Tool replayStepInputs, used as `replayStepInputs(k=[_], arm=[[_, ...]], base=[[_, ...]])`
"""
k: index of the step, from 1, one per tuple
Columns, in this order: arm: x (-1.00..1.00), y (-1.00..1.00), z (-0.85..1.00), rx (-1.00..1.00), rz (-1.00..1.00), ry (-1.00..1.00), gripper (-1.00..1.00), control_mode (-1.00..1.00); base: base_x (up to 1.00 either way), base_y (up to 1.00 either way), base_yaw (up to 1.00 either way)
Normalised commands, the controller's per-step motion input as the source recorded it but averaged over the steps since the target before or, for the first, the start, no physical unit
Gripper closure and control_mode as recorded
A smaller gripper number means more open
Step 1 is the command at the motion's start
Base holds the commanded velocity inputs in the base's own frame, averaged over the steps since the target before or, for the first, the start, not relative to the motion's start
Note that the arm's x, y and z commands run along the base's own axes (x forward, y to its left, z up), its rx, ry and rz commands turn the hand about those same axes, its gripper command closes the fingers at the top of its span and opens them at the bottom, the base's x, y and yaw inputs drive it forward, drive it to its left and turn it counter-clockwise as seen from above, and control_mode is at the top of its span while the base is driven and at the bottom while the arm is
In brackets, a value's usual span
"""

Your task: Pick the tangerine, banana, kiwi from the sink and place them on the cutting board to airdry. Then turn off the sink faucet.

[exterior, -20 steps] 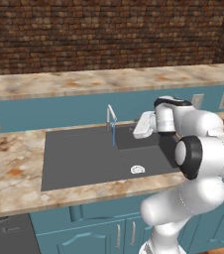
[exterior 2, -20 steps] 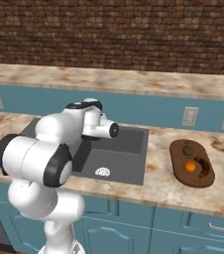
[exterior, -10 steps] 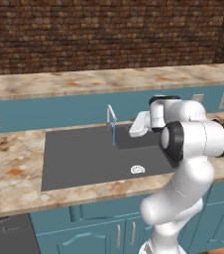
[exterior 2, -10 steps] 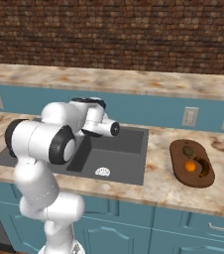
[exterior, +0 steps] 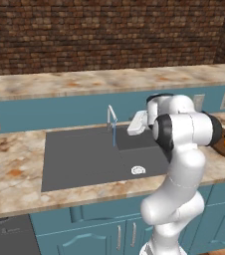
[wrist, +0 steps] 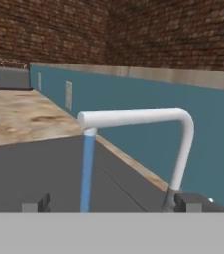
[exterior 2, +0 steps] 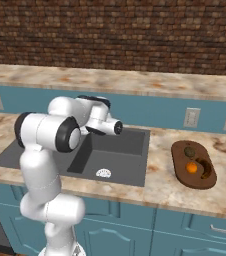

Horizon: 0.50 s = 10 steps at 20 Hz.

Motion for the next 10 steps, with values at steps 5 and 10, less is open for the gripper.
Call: replayStepInputs(k=[5,10], arm=[[0.27,0.00,-0.17,0.00,0.00,0.00,-1.00,-1.00],[0.29,0.00,-0.11,0.00,0.00,0.00,-1.00,-1.00]], base=[[0.00,0.00,0.00],[0.00,0.00,0.00]])
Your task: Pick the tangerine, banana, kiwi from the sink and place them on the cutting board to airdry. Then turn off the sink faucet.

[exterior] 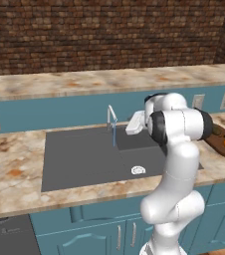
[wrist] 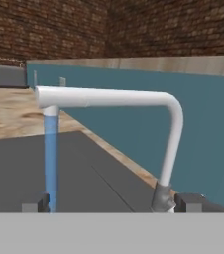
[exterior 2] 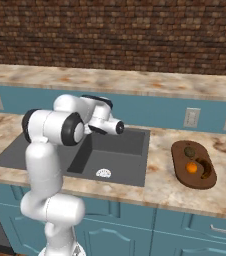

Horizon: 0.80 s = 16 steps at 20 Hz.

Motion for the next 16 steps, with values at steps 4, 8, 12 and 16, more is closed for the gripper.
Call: replayStepInputs(k=[4,8,12,16], arm=[[0.28,0.01,-0.04,0.00,0.00,0.00,-1.00,-1.00],[0.23,0.01,-0.09,0.00,-0.02,0.00,-1.00,-1.00],[0.14,0.01,-0.15,0.00,-0.03,0.00,-1.00,-1.00],[0.14,0.02,-0.16,0.00,-0.04,0.00,-1.00,-1.00]], base=[[0.00,0.00,0.00],[0.00,0.00,0.00],[0.00,0.00,0.00],[0.00,0.00,0.00]])
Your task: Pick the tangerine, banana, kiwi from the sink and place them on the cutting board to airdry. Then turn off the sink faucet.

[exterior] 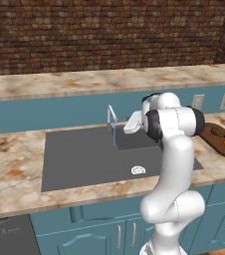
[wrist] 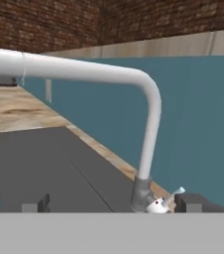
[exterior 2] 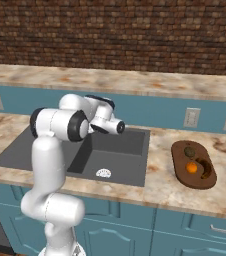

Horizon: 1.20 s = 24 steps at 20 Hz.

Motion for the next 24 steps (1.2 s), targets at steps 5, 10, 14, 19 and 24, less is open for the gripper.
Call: replayStepInputs(k=[5,10,14,19,24], arm=[[0.14,0.04,-0.15,0.00,-0.06,0.00,-1.00,-1.00],[0.20,0.01,-0.16,0.00,-0.07,0.00,-1.00,-1.00],[0.32,0.00,-0.12,0.03,-0.04,0.00,-1.00,-1.00],[0.40,0.00,-0.10,0.06,-0.01,0.00,-1.00,-1.00],[0.35,0.00,-0.19,0.06,0.00,0.02,-1.00,-1.00]], base=[[0.00,0.00,0.00],[0.00,0.00,0.00],[0.00,0.00,0.00],[0.00,0.00,0.00],[0.00,0.00,0.00]])
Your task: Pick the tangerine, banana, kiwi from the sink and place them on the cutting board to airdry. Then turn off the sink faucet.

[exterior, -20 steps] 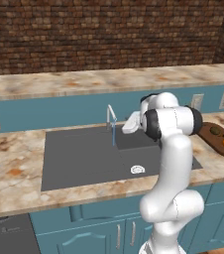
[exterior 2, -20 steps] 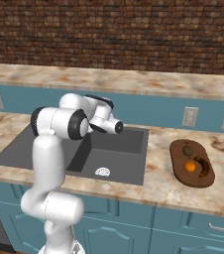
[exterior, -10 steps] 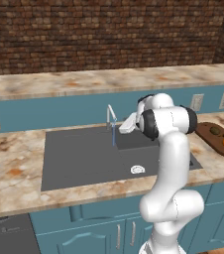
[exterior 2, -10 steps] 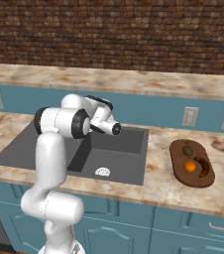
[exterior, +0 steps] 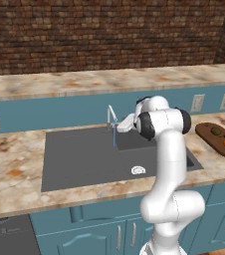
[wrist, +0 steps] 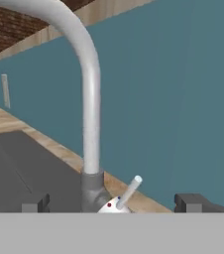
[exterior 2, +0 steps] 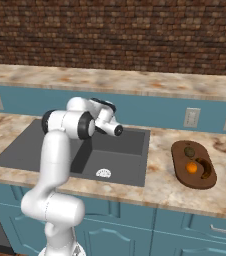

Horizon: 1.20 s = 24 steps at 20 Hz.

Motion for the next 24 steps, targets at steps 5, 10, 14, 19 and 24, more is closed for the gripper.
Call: replayStepInputs(k=[5,10,14,19,24], arm=[[0.29,0.00,-0.22,0.05,0.00,0.04,-1.00,-1.00],[0.33,0.00,-0.10,0.05,0.00,0.02,-1.00,-1.00],[0.32,0.01,-0.01,0.05,0.00,0.00,-1.00,-1.00],[0.24,0.20,0.00,0.06,0.00,0.00,-1.00,-1.00],[0.22,0.45,0.00,0.05,0.00,0.00,-1.00,-1.00]], base=[[0.00,0.00,0.00],[0.00,0.00,0.00],[0.00,0.00,0.00],[0.00,0.00,0.00],[0.00,0.00,0.00]])
